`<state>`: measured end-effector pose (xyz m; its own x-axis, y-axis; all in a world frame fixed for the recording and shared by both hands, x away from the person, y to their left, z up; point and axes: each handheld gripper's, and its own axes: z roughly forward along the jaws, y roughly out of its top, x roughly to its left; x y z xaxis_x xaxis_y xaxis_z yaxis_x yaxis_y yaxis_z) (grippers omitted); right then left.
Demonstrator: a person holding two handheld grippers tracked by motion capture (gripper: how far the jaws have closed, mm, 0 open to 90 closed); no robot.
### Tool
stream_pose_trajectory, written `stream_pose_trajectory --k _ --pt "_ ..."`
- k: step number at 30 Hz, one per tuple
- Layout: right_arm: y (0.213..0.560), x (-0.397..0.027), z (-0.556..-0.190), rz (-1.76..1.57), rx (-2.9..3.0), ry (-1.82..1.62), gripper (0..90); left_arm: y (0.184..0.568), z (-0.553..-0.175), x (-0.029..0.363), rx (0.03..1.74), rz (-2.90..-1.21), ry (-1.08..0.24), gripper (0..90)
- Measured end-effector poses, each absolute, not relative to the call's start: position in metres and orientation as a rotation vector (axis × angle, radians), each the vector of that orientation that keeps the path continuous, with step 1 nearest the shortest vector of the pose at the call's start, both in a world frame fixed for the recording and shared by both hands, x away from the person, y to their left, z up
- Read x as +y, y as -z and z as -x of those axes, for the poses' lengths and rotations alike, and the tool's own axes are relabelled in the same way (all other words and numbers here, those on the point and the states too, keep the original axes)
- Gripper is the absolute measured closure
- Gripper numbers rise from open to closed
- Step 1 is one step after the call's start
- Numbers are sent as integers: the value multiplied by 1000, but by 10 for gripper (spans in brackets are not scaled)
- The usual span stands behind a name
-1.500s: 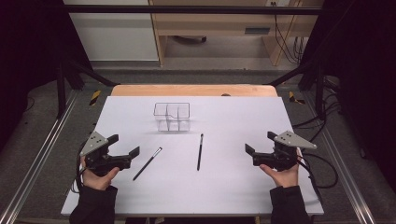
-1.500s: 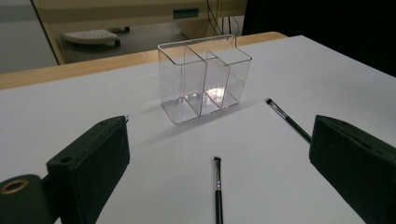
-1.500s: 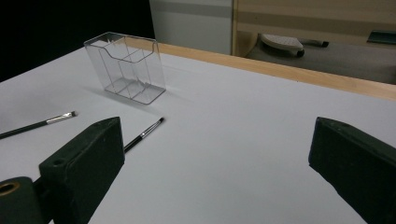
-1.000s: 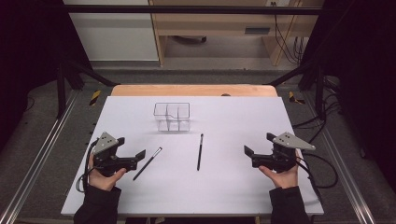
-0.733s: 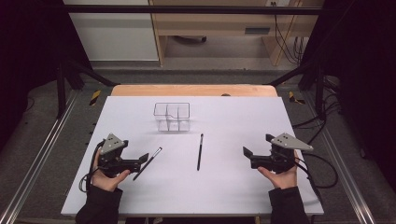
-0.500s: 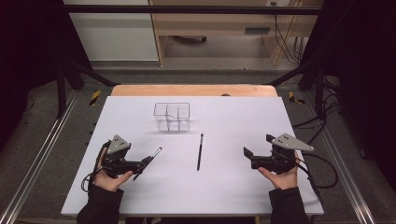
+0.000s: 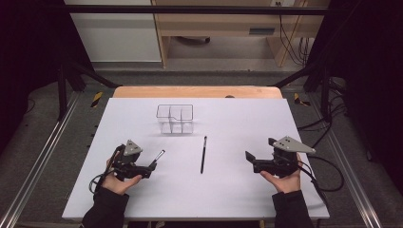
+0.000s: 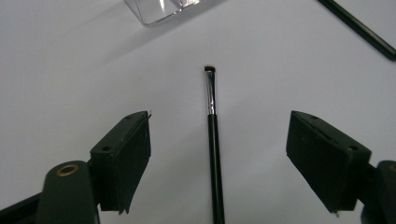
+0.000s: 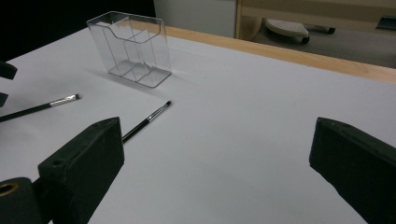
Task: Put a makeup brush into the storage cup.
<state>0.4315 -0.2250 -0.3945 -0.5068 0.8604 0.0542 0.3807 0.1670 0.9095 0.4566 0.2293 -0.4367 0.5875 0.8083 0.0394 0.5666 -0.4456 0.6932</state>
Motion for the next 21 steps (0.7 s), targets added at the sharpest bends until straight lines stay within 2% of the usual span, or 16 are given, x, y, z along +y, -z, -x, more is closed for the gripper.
stream_pose_trajectory --k 6,21 --pt "396 -221 -432 -1166 1981 -1308 36 444 -463 228 1106 -2226 -477 272" --pt "398 -216 -433 -1157 2005 -1292 35 461 -468 224 1119 -2348 -428 528"
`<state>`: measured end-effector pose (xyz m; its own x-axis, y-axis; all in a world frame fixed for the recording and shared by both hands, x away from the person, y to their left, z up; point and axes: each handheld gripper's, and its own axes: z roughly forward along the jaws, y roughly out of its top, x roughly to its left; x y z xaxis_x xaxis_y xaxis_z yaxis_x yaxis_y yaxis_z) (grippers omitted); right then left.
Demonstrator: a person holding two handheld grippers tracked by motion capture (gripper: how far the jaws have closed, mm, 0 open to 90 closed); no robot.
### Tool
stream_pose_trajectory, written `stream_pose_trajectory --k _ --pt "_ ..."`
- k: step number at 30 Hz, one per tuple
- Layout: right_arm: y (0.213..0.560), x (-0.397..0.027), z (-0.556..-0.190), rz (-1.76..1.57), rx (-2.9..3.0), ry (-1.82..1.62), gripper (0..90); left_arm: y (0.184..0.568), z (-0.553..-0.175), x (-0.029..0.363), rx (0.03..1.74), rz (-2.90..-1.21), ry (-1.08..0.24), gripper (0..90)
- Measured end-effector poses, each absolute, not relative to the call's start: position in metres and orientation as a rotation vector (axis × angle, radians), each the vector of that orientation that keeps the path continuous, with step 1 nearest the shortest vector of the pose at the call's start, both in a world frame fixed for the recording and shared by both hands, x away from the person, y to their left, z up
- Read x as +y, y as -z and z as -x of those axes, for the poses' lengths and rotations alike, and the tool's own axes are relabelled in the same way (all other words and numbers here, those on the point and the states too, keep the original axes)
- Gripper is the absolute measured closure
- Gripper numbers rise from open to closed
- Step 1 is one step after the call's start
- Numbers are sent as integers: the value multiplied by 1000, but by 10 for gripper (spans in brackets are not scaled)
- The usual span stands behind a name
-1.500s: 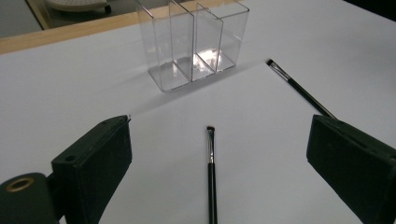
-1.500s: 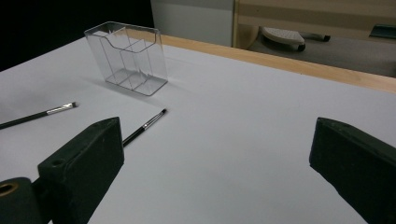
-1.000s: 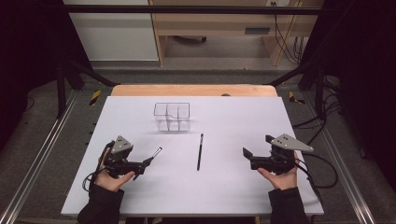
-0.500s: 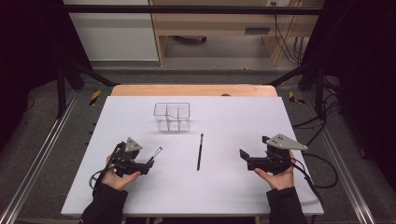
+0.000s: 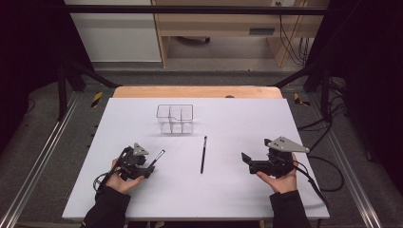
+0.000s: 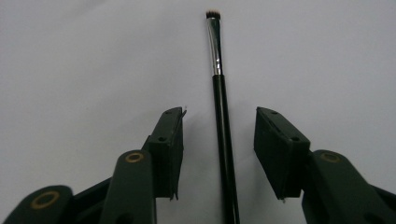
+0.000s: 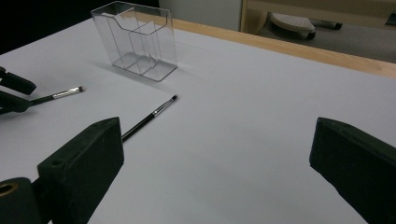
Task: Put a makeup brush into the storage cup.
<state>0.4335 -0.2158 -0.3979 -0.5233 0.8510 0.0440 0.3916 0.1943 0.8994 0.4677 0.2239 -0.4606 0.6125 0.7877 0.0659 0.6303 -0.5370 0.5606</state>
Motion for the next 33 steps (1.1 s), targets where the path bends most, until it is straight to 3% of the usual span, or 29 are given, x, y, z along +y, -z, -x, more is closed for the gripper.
stream_pose_trajectory --k 17,30,33 --pt "400 -213 -435 -1161 2020 -1270 32 460 -469 227 1112 -2358 -345 815" --pt "401 -213 -435 -1159 2022 -1268 31 459 -469 228 1070 -2388 -344 825" --pt "401 -213 -435 -1158 2026 -1265 31 458 -469 228 1077 -2385 -357 778"
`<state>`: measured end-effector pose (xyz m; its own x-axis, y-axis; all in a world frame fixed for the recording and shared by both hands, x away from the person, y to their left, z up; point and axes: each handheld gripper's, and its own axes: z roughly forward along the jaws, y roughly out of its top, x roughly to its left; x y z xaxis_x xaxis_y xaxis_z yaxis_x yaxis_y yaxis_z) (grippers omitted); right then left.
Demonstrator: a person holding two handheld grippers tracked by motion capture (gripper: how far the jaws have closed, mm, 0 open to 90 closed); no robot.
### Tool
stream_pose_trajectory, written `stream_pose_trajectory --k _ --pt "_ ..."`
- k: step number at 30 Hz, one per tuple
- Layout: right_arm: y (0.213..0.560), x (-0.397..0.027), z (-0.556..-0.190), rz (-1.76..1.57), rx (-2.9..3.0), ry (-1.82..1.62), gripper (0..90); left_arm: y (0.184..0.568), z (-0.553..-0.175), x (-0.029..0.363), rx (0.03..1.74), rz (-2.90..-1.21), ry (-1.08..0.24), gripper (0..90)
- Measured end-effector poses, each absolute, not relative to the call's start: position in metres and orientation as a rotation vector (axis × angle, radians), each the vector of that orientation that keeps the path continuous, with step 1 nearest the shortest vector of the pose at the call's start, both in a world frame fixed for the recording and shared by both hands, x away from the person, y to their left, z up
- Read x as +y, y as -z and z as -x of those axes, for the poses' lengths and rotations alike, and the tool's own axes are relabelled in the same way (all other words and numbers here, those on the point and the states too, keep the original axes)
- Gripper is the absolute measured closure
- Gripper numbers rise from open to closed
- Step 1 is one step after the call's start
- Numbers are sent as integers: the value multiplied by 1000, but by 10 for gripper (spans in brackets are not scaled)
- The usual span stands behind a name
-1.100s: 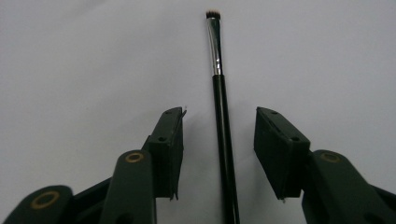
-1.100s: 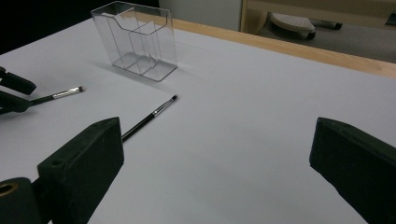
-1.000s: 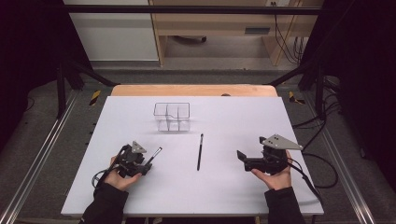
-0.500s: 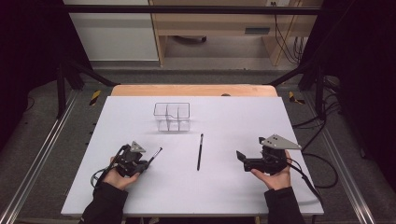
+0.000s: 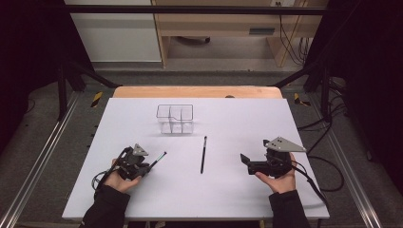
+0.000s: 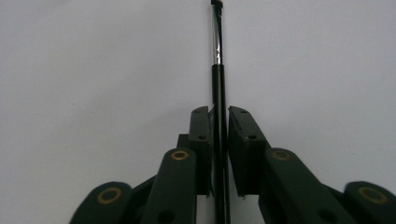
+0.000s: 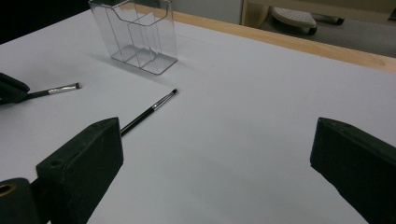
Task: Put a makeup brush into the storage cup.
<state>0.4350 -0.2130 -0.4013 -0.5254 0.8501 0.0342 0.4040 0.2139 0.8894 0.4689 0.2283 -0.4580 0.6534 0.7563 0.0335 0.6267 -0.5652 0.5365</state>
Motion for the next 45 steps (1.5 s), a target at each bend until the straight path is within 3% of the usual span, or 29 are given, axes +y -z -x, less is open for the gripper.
stream_pose_trajectory --k 12,19,32,45 --pt "400 -215 -435 -1162 2023 -1255 31 438 -472 230 1071 -2363 -398 527" --pt "397 -218 -435 -1171 2015 -1263 32 439 -486 213 1046 -2473 -383 491" --pt "397 -218 -436 -1174 2029 -1253 31 449 -496 206 1048 -2552 -306 636" --pt "397 -218 -435 -1177 2036 -1258 30 448 -500 201 1049 -2622 -226 726"
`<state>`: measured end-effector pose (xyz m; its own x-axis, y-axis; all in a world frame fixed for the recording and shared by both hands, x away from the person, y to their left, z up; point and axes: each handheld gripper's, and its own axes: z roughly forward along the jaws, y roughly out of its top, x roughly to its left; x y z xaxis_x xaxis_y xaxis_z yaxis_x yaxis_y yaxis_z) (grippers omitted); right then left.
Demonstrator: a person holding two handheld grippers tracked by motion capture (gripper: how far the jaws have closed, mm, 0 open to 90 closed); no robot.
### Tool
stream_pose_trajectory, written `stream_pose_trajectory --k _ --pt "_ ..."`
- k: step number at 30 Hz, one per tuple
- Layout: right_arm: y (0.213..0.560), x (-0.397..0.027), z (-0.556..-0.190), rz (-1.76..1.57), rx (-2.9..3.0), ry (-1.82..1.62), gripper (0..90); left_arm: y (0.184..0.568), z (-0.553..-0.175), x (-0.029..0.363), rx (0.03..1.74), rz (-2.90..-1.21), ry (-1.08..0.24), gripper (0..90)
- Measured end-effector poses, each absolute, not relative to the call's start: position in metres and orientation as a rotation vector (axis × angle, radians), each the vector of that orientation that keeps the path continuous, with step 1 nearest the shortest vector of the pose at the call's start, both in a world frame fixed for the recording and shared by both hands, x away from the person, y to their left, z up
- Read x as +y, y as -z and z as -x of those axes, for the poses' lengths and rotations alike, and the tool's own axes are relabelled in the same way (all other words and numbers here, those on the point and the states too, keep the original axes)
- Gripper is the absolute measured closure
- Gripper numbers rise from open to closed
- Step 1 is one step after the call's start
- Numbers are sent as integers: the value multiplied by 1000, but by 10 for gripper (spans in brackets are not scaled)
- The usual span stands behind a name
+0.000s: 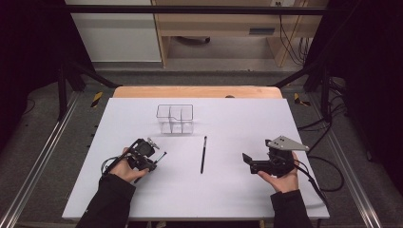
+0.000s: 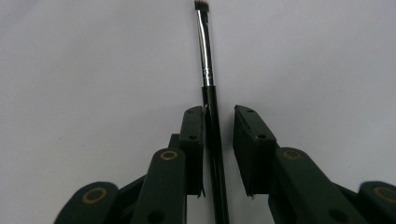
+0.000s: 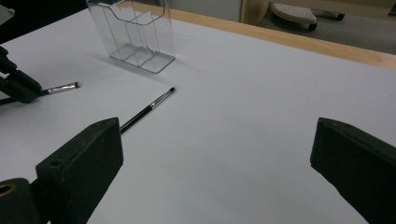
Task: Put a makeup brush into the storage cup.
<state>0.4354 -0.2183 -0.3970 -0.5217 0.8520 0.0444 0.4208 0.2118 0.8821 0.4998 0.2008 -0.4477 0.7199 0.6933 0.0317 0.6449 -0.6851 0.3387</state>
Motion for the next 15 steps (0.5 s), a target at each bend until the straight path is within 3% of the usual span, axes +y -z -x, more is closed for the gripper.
stream_pose_trajectory --k 15 --pt "400 -216 -436 -1181 2057 -1252 31 448 -499 198 1034 -2643 -213 828"
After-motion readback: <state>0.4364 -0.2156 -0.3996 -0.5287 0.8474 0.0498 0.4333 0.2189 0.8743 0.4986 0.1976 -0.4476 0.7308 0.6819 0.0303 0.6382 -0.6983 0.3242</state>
